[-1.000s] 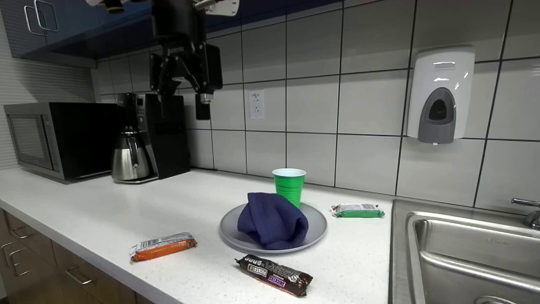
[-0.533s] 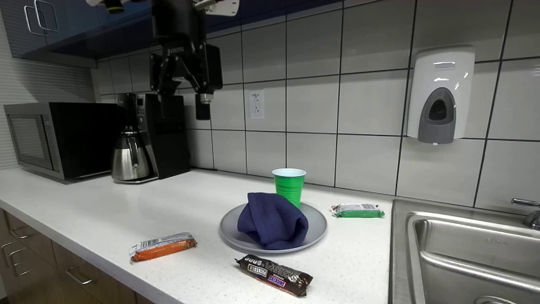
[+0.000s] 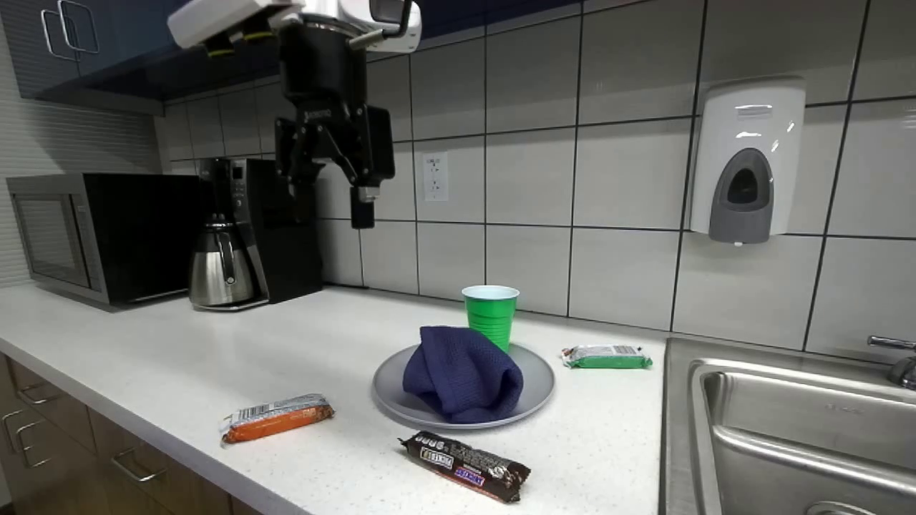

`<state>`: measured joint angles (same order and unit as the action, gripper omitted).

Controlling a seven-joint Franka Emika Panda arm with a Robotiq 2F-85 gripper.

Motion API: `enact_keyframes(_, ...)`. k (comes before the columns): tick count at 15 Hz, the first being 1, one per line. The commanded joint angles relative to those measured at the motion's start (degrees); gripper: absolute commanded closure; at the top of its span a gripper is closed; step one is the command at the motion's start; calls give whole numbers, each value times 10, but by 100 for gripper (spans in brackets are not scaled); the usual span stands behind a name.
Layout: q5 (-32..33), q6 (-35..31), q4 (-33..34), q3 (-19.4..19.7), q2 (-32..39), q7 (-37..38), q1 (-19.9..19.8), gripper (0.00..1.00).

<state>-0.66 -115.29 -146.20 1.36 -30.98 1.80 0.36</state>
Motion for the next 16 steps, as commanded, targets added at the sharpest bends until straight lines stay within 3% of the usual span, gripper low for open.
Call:
enact_keyframes(1,8,-62,-1,-4,47,22,-22,0)
enact_keyframes(10,32,-206,-2,-18,147,139,-51,0)
enact_keyframes(16,77,-247,4,-27,191,238,-59,0)
